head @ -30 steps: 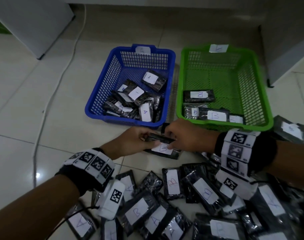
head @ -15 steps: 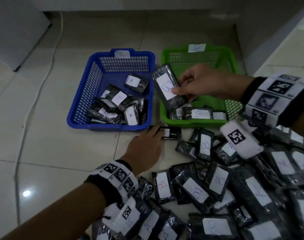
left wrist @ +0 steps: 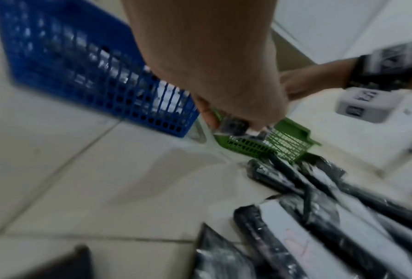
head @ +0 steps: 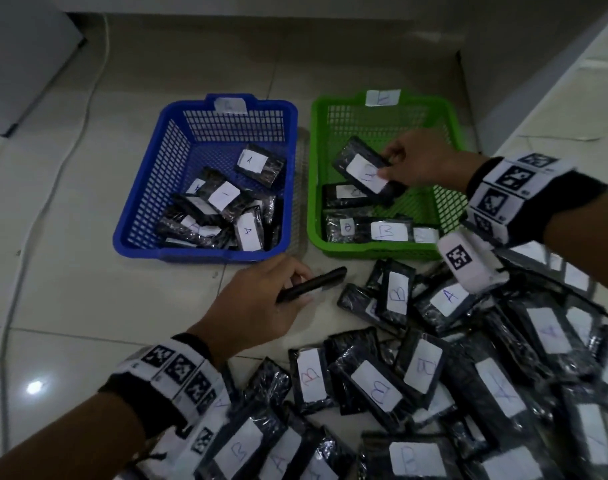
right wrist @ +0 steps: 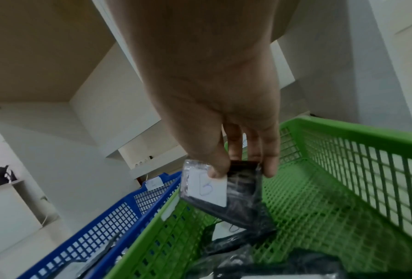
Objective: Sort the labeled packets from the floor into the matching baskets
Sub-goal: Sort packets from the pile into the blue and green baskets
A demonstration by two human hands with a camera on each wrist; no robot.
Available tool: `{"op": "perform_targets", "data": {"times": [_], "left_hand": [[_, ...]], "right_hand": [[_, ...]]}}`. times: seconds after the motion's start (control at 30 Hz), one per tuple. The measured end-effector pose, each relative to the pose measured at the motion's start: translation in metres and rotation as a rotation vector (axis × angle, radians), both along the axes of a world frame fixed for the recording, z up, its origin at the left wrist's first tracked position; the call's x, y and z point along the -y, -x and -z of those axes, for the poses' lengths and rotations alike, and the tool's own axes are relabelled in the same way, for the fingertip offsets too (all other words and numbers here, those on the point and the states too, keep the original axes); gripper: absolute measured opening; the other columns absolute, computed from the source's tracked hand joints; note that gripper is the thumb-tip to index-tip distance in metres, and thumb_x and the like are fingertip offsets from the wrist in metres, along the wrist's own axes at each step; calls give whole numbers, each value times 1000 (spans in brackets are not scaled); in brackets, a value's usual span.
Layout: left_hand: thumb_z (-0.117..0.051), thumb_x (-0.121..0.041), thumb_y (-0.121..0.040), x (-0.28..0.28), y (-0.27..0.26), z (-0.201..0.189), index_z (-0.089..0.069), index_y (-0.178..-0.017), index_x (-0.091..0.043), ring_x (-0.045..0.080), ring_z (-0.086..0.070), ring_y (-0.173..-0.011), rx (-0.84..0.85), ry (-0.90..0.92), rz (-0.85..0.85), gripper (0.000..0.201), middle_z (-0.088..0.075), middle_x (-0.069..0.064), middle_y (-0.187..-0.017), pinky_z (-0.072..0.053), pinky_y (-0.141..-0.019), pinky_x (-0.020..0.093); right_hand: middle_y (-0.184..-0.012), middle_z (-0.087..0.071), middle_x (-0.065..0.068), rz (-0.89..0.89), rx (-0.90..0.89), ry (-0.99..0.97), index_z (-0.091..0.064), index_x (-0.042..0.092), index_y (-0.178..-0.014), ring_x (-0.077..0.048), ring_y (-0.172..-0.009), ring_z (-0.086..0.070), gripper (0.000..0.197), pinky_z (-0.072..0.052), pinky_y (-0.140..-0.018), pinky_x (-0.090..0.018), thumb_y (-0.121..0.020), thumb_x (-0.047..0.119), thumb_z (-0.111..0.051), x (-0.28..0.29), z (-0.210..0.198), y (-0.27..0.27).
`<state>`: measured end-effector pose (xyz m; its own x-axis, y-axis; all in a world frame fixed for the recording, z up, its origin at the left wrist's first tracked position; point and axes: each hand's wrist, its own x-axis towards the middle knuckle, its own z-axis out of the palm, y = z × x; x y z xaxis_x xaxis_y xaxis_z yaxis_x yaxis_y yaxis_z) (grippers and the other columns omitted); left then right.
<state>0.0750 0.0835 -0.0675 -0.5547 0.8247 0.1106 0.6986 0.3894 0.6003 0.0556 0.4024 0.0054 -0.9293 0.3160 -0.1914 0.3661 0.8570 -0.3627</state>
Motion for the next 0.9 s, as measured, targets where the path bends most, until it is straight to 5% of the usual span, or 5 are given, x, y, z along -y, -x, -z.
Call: {"op": "perform_targets", "data": {"times": [0.2, 0.4, 0.63, 0.8, 0.9], "left_hand": [[-67, -30, -95, -35, 27, -49, -63, -118, -11, 6, -53, -77, -99, -232, -118, 30, -58, -2, -97, -42, -69, 8], [-58, -27, -101, -122, 74, -63, -56, -139, -24, -7, -59, -74, 98, 118, -7, 38, -67, -10, -105, -39, -66, 4], [-64, -16, -95, -157, 78, -39, -65, -128, -21, 25, -63, -108, -54, 303, 51, 33, -69, 7, -120, -53, -92, 41], [-62, -31, -89, -127, 37, -58, -67, -100, -25, 18, -54, -83, -466, -55, 181, 13, -64, -7, -87, -44, -65, 36], [-64, -29, -88, -100, 3, -44, -67, -89, -25, 18, -55, -65, -540, -10, 460, 6, -61, -5, -71, -44, -48, 28]], "right_hand": [[-108, -70, -13, -164, 143, -295, -72, 7, -105, -31, -101, -63, 29, -46, -80, -32, -80, 20, -77, -30, 7, 12], [-99, -70, -16, -221, 249, -313, -72, 4, -98, -32, -94, -63, 27, -47, -79, -33, -80, 23, -77, -42, 26, 6], [-124, -57, -22, -213, 234, -323, -59, 3, -124, -38, -111, -56, 43, -49, -93, -44, -82, 6, -66, -49, 35, -18], [-95, -68, -14, -353, -33, -357, -71, 10, -94, -33, -90, -63, 24, -49, -74, -36, -74, -3, -63, -32, 1, -48], [-67, -70, -9, -561, -55, -291, -73, 10, -69, -27, -63, -66, 16, -45, -61, -25, -69, -3, -63, -13, -7, -76]]}}
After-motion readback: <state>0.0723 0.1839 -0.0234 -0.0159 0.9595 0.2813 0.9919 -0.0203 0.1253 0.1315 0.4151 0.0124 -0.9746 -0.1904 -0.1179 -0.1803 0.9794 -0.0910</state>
